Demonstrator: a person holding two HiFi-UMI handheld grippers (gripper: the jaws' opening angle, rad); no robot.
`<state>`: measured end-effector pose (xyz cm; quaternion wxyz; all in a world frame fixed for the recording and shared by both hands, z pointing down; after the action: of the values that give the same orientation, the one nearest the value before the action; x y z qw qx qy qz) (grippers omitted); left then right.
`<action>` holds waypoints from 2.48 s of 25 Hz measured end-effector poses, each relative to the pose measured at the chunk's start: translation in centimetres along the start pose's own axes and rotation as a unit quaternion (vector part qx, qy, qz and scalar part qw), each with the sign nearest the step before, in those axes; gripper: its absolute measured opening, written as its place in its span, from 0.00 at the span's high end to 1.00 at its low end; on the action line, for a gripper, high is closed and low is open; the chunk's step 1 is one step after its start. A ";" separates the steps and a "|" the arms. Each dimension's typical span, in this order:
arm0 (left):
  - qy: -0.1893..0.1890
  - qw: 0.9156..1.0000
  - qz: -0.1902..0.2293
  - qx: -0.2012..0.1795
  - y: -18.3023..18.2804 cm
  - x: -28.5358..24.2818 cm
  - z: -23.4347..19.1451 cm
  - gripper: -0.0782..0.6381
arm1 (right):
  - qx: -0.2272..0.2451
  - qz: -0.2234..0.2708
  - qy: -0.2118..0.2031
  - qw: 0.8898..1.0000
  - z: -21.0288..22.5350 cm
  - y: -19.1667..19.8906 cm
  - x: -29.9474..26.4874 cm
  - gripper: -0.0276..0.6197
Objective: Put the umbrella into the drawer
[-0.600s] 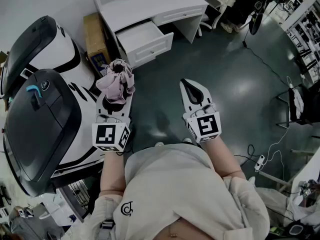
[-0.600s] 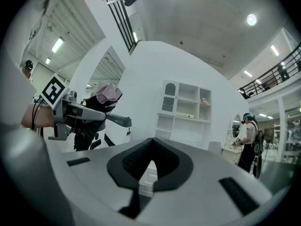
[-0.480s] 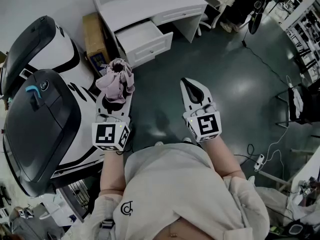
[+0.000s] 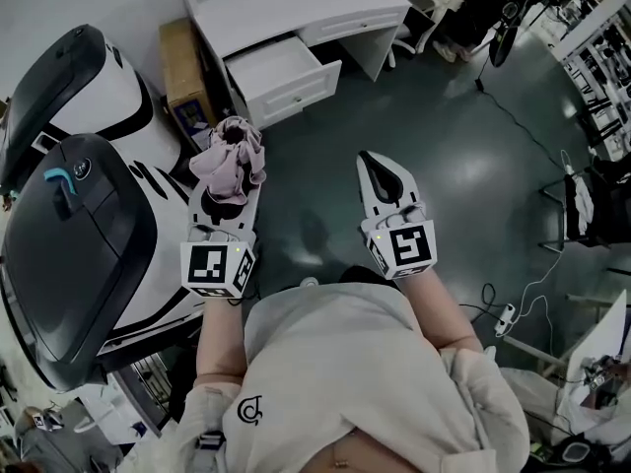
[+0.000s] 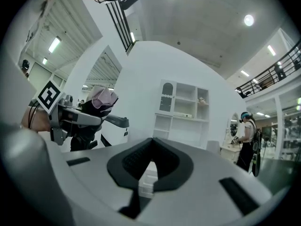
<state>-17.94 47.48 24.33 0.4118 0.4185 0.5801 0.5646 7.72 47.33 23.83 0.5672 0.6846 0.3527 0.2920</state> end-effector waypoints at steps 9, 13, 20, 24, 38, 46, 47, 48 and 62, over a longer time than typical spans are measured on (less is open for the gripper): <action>-0.026 0.999 -0.020 -0.003 1.7 -3.9 -0.5 0.58 | -0.028 -0.004 -0.024 0.999 4.4 2.3 -4.8 0.95; -0.054 0.998 -0.021 -0.004 2.0 -7.6 -0.6 0.58 | -0.018 0.001 -0.050 0.999 7.9 3.6 -8.2 0.95; -0.105 0.994 -0.027 -0.007 1.3 -18.1 0.8 0.58 | -0.017 0.006 -0.110 0.994 17.8 5.1 -15.8 0.95; -0.129 0.991 -0.027 0.001 1.2 -24.8 1.6 0.58 | 0.013 0.000 -0.135 0.991 23.9 6.1 -20.3 0.95; -0.158 0.984 -0.087 -0.003 5.1 -40.0 0.6 0.58 | -0.024 -0.029 -0.194 0.980 34.5 11.7 -32.0 0.95; -0.117 0.983 -0.143 0.013 10.3 -47.1 -5.0 0.58 | -0.038 -0.076 -0.188 0.978 35.1 15.1 -39.6 0.95; -0.108 0.982 -0.152 0.013 11.2 -48.2 -5.9 0.58 | -0.040 -0.081 -0.187 0.978 35.2 15.4 -40.9 0.95; -0.099 0.982 -0.161 0.012 12.1 -49.4 -6.7 0.58 | -0.041 -0.086 -0.186 0.978 35.3 15.8 -42.1 0.95; 0.061 0.936 -0.346 -0.004 27.3 -59.7 -13.6 0.58 | -0.071 -0.117 -0.193 0.972 32.8 22.7 -53.1 0.95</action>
<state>-11.76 -13.19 52.22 0.5470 0.1551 0.7111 0.4136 6.55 -17.07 40.09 0.7021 0.6399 0.2923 0.1101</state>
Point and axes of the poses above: the fingertips, and each gripper's own axes: x backward along the fingers, z to its right, y out of its underside, the point moved 7 cm from there along x, backward along the fingers, and after that the axes turned 9 degrees about -y, right-handed, at the moved point
